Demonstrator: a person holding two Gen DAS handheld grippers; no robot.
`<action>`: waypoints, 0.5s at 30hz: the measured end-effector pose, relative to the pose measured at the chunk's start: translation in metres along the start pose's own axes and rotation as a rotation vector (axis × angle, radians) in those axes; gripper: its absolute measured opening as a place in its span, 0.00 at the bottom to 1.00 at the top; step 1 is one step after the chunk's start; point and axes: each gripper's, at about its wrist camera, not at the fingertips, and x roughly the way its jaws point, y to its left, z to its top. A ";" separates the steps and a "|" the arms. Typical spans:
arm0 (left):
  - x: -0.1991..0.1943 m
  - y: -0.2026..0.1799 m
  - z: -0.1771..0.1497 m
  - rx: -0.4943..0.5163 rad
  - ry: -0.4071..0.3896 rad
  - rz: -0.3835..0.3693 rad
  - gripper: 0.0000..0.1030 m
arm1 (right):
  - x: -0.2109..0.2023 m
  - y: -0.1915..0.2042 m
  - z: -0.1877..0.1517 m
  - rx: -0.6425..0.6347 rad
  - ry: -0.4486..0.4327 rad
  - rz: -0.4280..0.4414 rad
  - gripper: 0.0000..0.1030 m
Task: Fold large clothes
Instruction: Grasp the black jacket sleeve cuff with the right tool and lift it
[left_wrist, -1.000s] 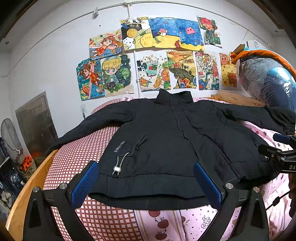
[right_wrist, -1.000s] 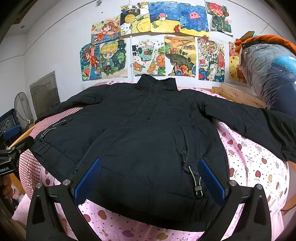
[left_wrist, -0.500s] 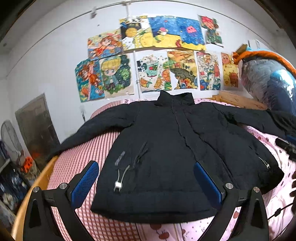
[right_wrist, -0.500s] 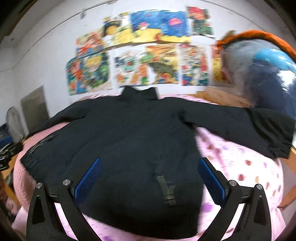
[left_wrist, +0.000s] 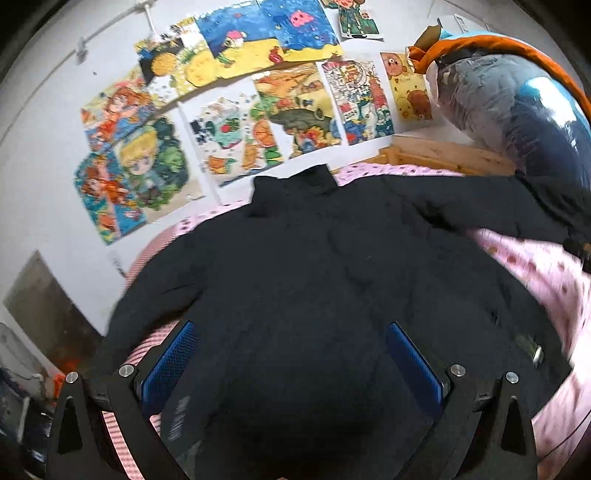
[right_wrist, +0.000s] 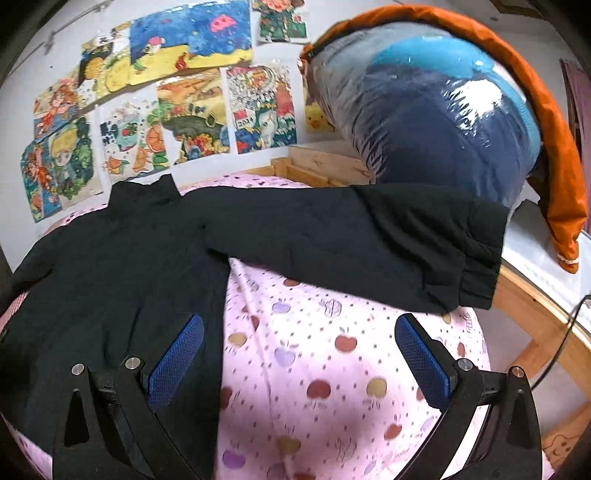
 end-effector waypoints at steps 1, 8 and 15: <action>0.006 -0.004 0.005 -0.005 0.001 -0.013 1.00 | 0.006 -0.002 0.001 0.028 0.011 0.003 0.99; 0.053 -0.036 0.041 0.003 0.011 -0.106 1.00 | 0.052 -0.030 -0.006 0.355 0.070 0.022 0.99; 0.118 -0.051 0.061 -0.055 0.138 -0.145 1.00 | 0.085 -0.078 -0.029 0.679 0.072 0.063 0.99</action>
